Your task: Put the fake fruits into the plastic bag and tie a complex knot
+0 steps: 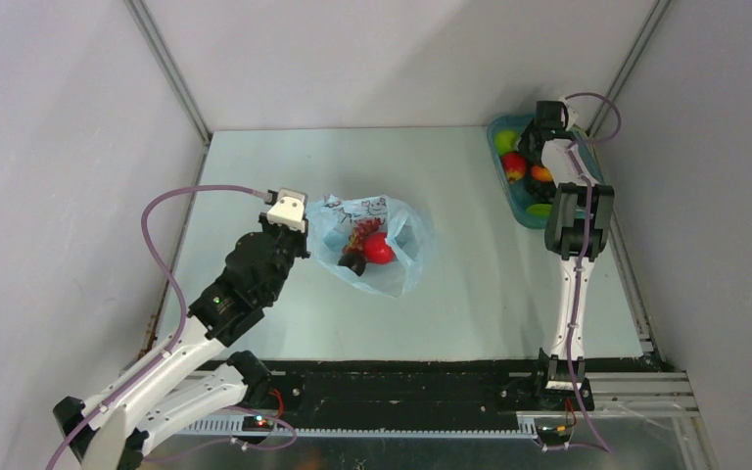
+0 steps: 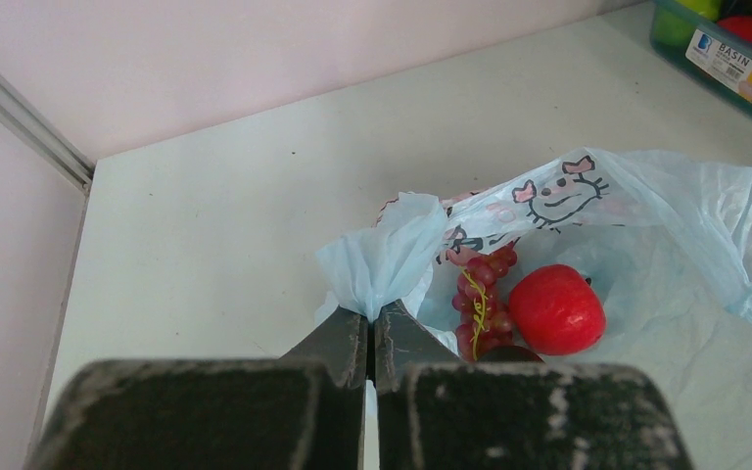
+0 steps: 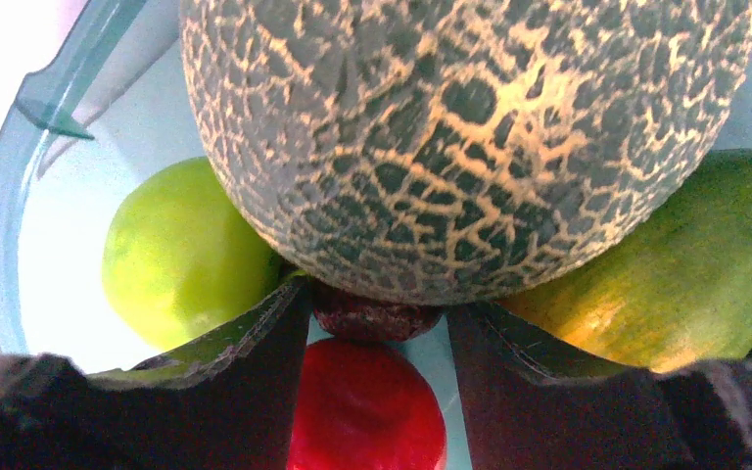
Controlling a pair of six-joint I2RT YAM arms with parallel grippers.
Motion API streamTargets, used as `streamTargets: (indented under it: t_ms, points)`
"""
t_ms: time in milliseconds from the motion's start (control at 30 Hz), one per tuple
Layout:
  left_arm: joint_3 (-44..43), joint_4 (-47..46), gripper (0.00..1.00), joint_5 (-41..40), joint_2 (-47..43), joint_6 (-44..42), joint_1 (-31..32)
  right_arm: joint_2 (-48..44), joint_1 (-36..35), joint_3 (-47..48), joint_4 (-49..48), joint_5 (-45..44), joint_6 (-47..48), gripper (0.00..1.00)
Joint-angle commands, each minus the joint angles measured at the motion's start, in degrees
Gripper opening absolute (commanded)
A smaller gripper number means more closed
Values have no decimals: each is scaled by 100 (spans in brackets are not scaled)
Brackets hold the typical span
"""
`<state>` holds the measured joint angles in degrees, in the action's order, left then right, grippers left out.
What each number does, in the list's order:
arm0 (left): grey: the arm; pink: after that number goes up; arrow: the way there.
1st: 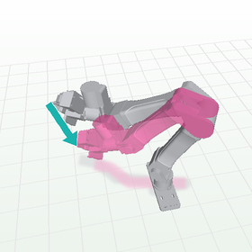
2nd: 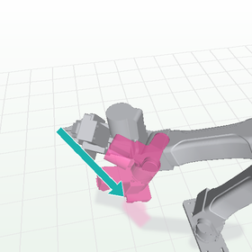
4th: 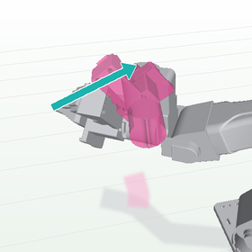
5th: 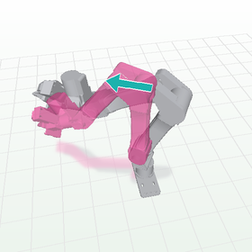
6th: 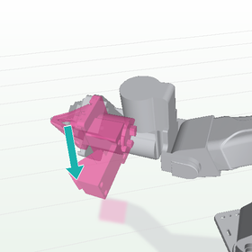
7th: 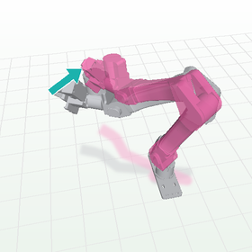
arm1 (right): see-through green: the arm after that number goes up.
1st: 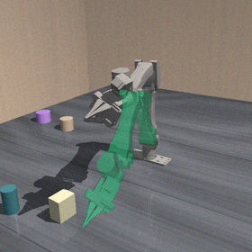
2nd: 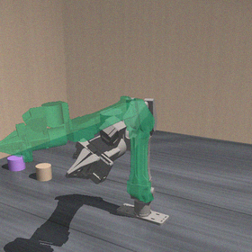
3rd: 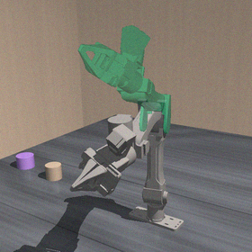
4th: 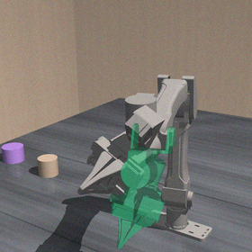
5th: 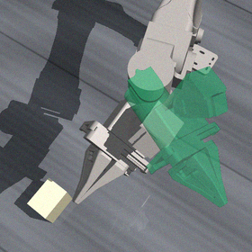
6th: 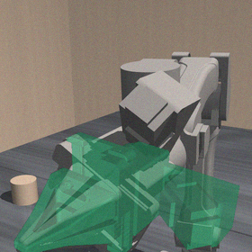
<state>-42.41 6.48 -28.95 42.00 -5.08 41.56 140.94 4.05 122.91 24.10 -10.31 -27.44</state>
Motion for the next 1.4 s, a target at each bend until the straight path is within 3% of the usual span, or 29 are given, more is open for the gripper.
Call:
streamTargets:
  t_ms: [0,267,467,600,667,800,967,1367]
  points:
    - [33,-244,0,-47,-55,-61,-17,318,71,692,473,-117,-316,58]
    - [20,-233,0,-27,-65,-31,-19,644,157,1189,960,-97,-597,56]
    - [12,-233,0,-5,-114,-18,-18,734,252,1196,1036,226,-817,43]
    - [14,-226,0,-29,-153,-28,-19,619,222,1050,916,275,-739,28]
    - [22,-231,0,-52,-168,-40,-13,356,170,659,654,274,-642,21]
    - [24,-228,0,-76,-169,-47,-20,-554,63,-518,-152,-70,-443,16]
    - [19,-234,0,-47,-202,-38,-22,-1516,83,-1364,-634,-255,-285,15]
    - [16,-214,0,19,-262,15,-20,-2695,146,-2746,-1062,-298,24,14]
